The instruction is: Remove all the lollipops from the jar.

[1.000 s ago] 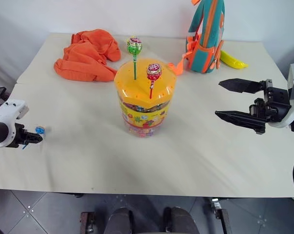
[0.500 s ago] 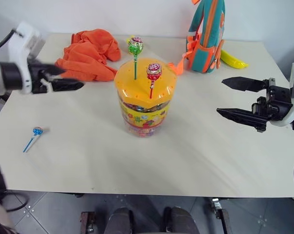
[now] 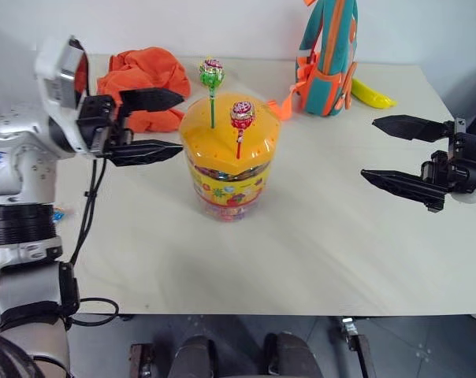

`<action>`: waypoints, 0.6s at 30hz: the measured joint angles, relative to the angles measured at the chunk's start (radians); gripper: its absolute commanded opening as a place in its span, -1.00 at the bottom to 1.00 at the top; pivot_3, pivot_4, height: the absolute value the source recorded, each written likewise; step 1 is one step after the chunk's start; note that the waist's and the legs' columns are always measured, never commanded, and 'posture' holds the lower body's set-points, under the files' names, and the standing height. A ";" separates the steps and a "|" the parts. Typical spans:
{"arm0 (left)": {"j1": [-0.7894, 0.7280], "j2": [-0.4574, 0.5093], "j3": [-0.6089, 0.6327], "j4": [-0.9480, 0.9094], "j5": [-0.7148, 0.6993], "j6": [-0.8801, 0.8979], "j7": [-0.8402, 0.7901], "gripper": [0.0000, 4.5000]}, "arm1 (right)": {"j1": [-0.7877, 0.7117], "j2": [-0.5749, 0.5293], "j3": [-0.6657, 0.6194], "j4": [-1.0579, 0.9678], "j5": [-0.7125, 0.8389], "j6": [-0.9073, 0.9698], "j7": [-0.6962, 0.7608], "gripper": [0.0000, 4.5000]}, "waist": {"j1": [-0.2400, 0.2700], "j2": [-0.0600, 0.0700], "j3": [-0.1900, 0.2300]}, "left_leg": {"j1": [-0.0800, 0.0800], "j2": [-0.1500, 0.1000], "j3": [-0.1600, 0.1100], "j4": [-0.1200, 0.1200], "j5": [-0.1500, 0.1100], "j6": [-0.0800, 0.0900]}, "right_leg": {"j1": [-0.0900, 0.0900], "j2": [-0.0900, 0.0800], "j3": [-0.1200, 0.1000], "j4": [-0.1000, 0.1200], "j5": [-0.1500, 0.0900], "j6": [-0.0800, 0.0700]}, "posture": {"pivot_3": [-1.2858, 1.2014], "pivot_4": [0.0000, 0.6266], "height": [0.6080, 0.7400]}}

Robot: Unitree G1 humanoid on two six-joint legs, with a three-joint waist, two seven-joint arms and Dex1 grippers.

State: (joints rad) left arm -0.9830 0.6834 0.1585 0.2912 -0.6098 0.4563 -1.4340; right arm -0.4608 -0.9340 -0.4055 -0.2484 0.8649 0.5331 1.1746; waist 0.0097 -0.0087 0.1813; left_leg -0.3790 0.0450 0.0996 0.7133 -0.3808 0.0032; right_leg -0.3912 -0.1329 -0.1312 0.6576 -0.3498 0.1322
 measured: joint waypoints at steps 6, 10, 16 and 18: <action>-0.101 -0.071 -0.062 0.143 0.059 -0.077 -0.009 0.99 | 0.021 -0.002 -0.017 -0.082 0.082 0.046 -0.020 1.00 | -0.004 0.000 0.000 | 0.000 0.000 -0.001 0.001 0.000 0.000 | 0.000 0.000 -0.001 0.000 0.000 0.000 | 0.03 -0.52 1.00; -0.137 -0.099 -0.089 0.195 0.087 -0.113 -0.022 0.58 | 0.024 0.002 -0.023 -0.097 0.091 0.048 -0.056 1.00 | -0.008 0.000 0.000 | 0.000 0.000 -0.001 0.001 0.000 0.000 | 0.000 0.000 -0.001 0.000 0.000 0.000 | 0.03 -0.52 1.00; -0.168 -0.105 -0.097 0.232 0.106 -0.137 -0.033 -0.23 | 0.046 0.003 -0.036 -0.101 0.092 0.044 -0.088 1.00 | -0.008 0.000 0.000 | 0.000 0.000 -0.002 0.001 0.000 0.000 | 0.000 0.000 -0.001 0.001 0.000 0.000 | 0.03 -0.52 1.00; -0.173 -0.110 -0.098 0.233 0.106 -0.137 -0.034 -0.52 | 0.054 0.003 -0.036 -0.103 0.092 0.043 -0.096 1.00 | -0.008 0.000 0.000 | -0.001 0.000 -0.002 0.001 0.000 0.000 | 0.000 0.000 -0.001 0.001 0.000 0.000 | 0.03 -0.52 1.00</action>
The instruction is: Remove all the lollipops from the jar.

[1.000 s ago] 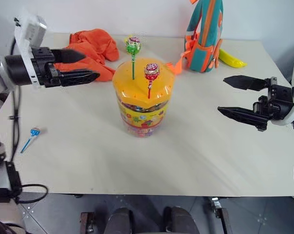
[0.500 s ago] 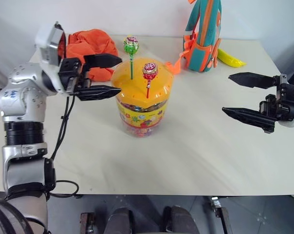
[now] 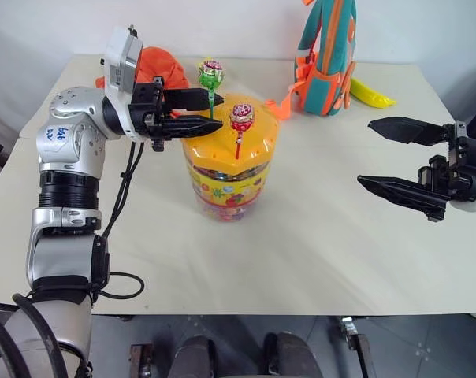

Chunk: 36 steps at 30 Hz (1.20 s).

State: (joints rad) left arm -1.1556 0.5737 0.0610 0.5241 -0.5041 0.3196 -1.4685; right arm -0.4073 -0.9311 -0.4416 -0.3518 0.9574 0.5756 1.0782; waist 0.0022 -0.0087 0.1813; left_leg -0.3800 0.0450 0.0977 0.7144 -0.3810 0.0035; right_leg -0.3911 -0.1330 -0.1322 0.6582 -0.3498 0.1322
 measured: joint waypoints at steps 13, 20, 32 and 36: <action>-0.169 -0.013 0.061 -0.001 -0.008 0.031 0.097 -0.99 | -0.017 0.000 0.000 0.048 -0.016 -0.029 0.001 1.00 | -0.003 0.000 0.000 | -0.007 0.000 -0.005 0.002 0.000 0.000 | -0.002 0.000 -0.003 0.000 0.000 0.000 | 0.03 -0.52 1.00; -0.183 0.115 0.042 -0.014 0.086 0.173 0.294 -0.99 | -0.042 -0.001 0.004 0.066 -0.017 -0.030 0.022 1.00 | -0.006 0.000 0.000 | -0.007 0.000 -0.005 0.002 0.000 0.000 | -0.003 0.000 -0.002 0.000 0.000 0.000 | 0.03 -0.52 1.00; 0.055 0.480 -0.125 -0.277 0.255 0.864 0.553 -0.99 | -0.082 0.000 0.054 0.120 -0.044 -0.032 0.063 1.00 | -0.005 0.000 0.000 | -0.007 0.000 -0.005 0.001 0.000 0.000 | -0.003 0.000 -0.001 0.000 0.000 0.000 | 0.03 -0.52 1.00; 0.304 0.642 -0.199 -0.456 0.223 1.006 0.508 -0.99 | -0.096 0.005 0.071 0.133 -0.057 -0.038 0.076 1.00 | -0.006 0.000 0.000 | -0.007 0.000 -0.004 0.000 0.000 0.000 | -0.004 0.000 0.000 0.000 0.000 0.000 | 0.03 -0.52 1.00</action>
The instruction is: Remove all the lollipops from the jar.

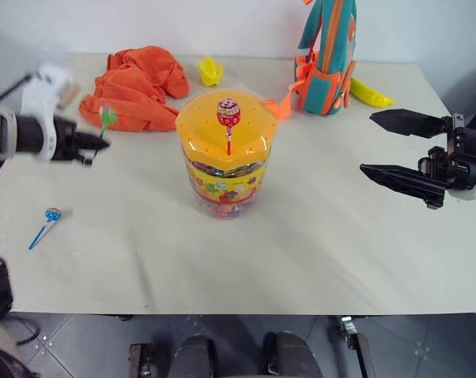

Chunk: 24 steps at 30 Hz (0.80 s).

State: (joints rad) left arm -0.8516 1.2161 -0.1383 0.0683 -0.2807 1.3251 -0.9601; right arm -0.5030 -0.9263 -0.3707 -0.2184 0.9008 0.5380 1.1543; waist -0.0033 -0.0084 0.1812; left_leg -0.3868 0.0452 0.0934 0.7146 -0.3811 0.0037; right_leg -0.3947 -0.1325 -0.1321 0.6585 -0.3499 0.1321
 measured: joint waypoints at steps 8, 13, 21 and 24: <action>0.202 0.027 0.007 -0.055 -0.035 0.079 0.028 -0.99 | -0.004 0.022 0.019 0.010 -0.014 -0.008 0.006 1.00 | 0.028 0.000 0.000 | -0.001 0.000 0.002 0.001 0.000 0.000 | 0.001 0.000 0.002 -0.001 0.000 0.000 | 0.03 -0.52 1.00; 0.223 0.037 0.002 -0.019 -0.028 0.062 0.058 -0.72 | -0.004 0.024 0.019 0.010 -0.016 -0.010 0.011 1.00 | 0.029 0.000 0.000 | 0.000 0.000 0.002 0.001 0.000 0.000 | 0.000 0.000 0.002 -0.001 0.000 0.000 | 0.03 -0.52 1.00; 0.195 0.035 0.002 -0.019 -0.039 0.062 0.062 0.33 | -0.004 0.024 0.019 0.010 -0.017 -0.010 0.012 1.00 | 0.027 0.000 0.000 | 0.000 0.000 0.003 0.001 0.000 0.000 | 0.000 0.000 0.002 -0.001 0.000 0.000 | 0.03 -0.52 1.00; 0.169 0.035 0.002 -0.021 -0.059 0.063 0.047 0.73 | -0.003 0.023 0.019 0.010 -0.018 -0.010 0.012 1.00 | 0.028 0.000 0.000 | -0.001 0.000 0.003 0.001 0.000 0.000 | 0.000 0.000 0.002 -0.001 0.000 0.000 | 0.03 -0.52 1.00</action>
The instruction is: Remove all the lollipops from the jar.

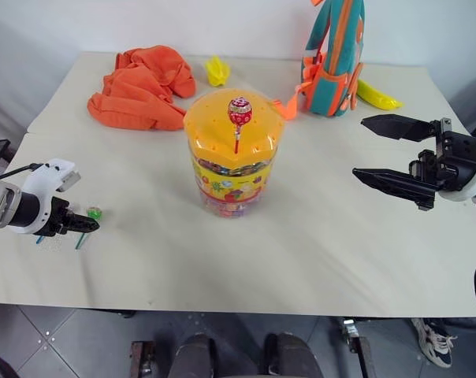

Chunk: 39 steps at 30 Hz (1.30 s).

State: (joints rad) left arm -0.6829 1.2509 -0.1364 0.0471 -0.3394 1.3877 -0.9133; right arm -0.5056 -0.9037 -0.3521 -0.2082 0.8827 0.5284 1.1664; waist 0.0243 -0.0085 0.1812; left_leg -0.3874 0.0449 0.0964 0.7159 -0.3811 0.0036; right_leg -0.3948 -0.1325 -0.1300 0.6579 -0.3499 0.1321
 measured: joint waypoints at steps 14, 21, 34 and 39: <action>-0.084 -0.126 0.354 0.043 -0.169 -0.387 -0.159 0.99 | -0.041 -0.036 0.008 -0.050 0.015 0.073 -0.056 1.00 | -0.004 0.001 0.000 | 0.000 0.001 0.001 0.001 0.000 0.000 | -0.001 0.000 -0.001 0.001 0.000 0.000 | 0.03 -0.52 1.00; 0.006 -0.329 0.577 0.108 -0.344 -0.745 -0.429 0.99 | -0.158 0.066 0.171 -0.133 0.050 0.170 -0.160 1.00 | -0.019 0.001 0.000 | 0.000 0.001 0.000 0.001 0.000 0.000 | -0.001 0.000 -0.003 0.002 0.000 0.000 | 0.03 -0.52 1.00; 0.088 -0.404 0.605 0.189 -0.411 -0.967 -0.587 0.99 | -0.379 0.386 0.467 -0.037 -0.109 0.098 -0.163 1.00 | -0.051 0.001 -0.001 | 0.000 0.000 -0.004 0.000 0.000 0.000 | -0.001 0.000 -0.004 0.005 0.000 0.000 | 0.03 -0.52 1.00; 0.127 -0.399 0.620 0.148 -0.446 -0.964 -0.586 1.00 | -0.442 0.442 0.504 0.052 -0.177 0.059 -0.123 0.82 | -0.064 0.001 -0.001 | 0.001 0.000 -0.005 -0.001 0.000 0.000 | -0.001 0.000 -0.005 0.005 0.000 0.000 | 0.03 -0.52 1.00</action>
State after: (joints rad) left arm -0.5557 0.8520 0.4831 0.1952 -0.7855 0.4234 -1.4997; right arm -0.9476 -0.4615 0.1519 -0.1558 0.7058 0.5874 1.0432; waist -0.0399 -0.0079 0.1807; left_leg -0.3864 0.0453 0.0913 0.7153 -0.3811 0.0037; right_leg -0.3959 -0.1325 -0.1345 0.6632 -0.3499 0.1317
